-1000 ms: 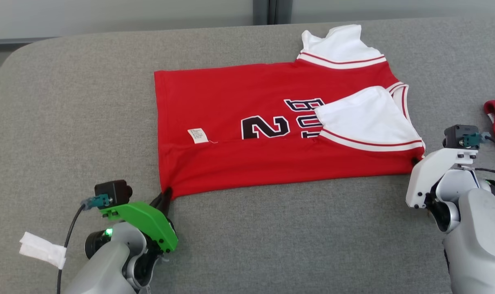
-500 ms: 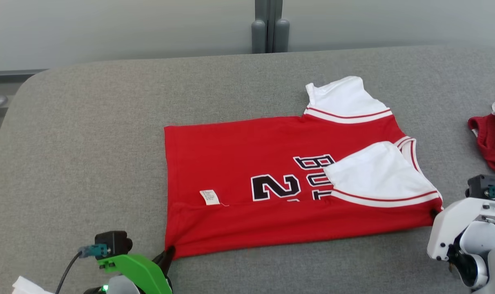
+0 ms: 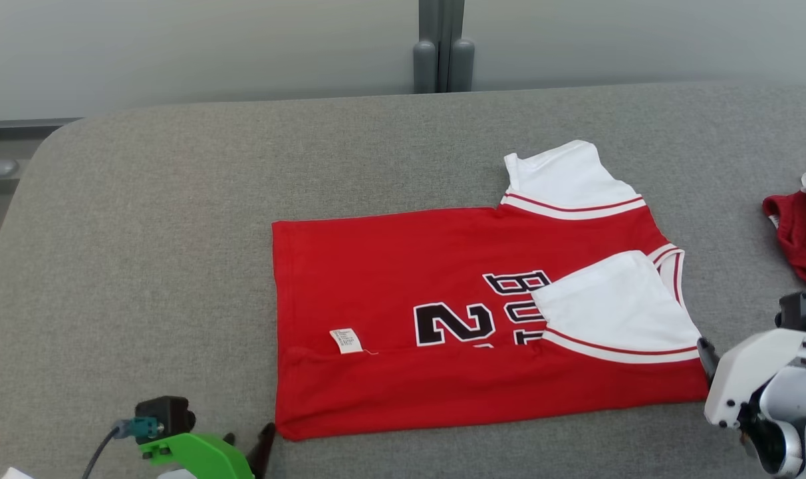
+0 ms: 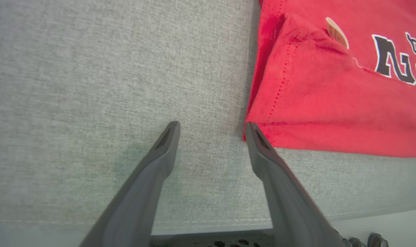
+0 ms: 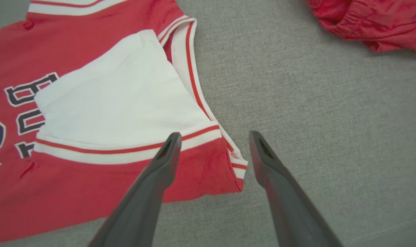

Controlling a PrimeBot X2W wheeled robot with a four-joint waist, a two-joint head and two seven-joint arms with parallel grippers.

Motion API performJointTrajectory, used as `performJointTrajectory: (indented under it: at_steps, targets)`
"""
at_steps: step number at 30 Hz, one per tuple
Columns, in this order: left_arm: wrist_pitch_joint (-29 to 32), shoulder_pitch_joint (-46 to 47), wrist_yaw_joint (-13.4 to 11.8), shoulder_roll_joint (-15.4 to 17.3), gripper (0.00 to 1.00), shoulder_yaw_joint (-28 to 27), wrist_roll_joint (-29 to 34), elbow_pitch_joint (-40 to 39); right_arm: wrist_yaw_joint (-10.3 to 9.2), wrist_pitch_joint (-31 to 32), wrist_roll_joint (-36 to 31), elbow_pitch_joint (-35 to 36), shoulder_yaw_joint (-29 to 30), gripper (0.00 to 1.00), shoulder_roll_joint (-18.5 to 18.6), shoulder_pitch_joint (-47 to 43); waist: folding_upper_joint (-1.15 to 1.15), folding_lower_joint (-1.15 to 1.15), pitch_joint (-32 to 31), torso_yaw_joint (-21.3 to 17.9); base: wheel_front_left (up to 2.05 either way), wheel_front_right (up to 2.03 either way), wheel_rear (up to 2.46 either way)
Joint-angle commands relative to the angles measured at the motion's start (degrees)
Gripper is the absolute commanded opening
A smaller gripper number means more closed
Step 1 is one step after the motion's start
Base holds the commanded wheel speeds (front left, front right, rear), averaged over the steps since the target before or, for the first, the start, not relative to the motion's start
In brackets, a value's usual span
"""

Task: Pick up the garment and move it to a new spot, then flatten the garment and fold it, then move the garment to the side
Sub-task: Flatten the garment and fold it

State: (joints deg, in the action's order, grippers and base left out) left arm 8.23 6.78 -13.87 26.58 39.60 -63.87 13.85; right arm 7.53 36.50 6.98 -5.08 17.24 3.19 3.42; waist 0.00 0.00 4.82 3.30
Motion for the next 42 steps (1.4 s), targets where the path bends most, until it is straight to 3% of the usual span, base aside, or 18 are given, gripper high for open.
performJointTrajectory:
  at_steps: [1, 7, 11, 24, 34, 39, 40, 41, 42]
  targets:
    - [-0.28, 0.34, -1.0, 1.4, 1.0, -0.48, 0.91, -0.29, -0.08, -0.57, -0.65, 1.19, -0.33, 1.0, 0.38, 1.91, 0.0, 0.0, 0.2, -0.05, 0.0, 0.0, 0.0]
    - [0.21, 6.36, -2.73, 3.67, 1.0, -1.9, 3.29, -1.62, -0.08, -0.8, -1.34, 2.01, -3.91, 1.0, 3.3, 9.63, 0.0, 0.0, 1.71, -0.07, 0.0, 0.0, 0.0]
    - [1.77, 14.1, -2.19, 2.42, 1.0, -2.16, 4.8, -0.31, -0.08, -0.55, -0.24, -0.73, -8.54, 1.0, 5.58, 17.85, 0.0, 0.0, 4.11, -0.47, 0.0, 0.0, 0.0]
    - [8.71, 37.7, 2.73, -3.68, 1.0, 0.08, 7.44, 16.84, -0.08, -6.49, 2.88, -24.04, -18.74, 1.0, 5.14, 46.31, 0.0, 0.0, 13.81, -4.27, 0.0, 0.0, 0.0]
    - [10.18, 43.82, 3.38, -6.24, 1.0, 2.66, 9.96, 25.95, -0.08, -11.28, 4.61, -34.49, -22.13, 1.0, 6.06, 53.65, 0.0, 0.0, 16.09, -4.16, 0.0, 0.0, 0.0]
    - [10.94, 44.61, 2.53, -6.88, 1.0, 3.57, 10.48, 29.05, -0.08, -12.26, 5.02, -37.74, -23.26, 1.0, 7.36, 55.6, 0.0, 0.0, 17.04, -3.62, 0.0, 0.0, 0.0]
    - [11.06, 44.61, 2.55, -6.98, 0.89, 3.62, 10.37, 29.4, -0.08, -12.29, 5.14, -38.25, -23.46, 1.0, 7.61, 55.87, 0.0, 0.0, 17.22, -3.47, 0.0, 0.0, 0.0]
    - [10.99, 44.7, 2.68, -6.99, 0.59, 3.67, 10.34, 29.74, -0.08, -12.4, 5.2, -38.77, -23.73, 1.0, 7.87, 56.17, 0.0, 0.0, 17.47, -3.27, 0.0, 0.0, 0.0]
    - [10.9, 44.77, 3.12, -7.08, 0.49, 3.7, 10.25, 29.9, -0.08, -12.49, 5.19, -39.19, -23.93, 1.0, 8.06, 56.47, 0.0, 0.0, 17.67, -3.13, 0.0, 0.0, 0.0]
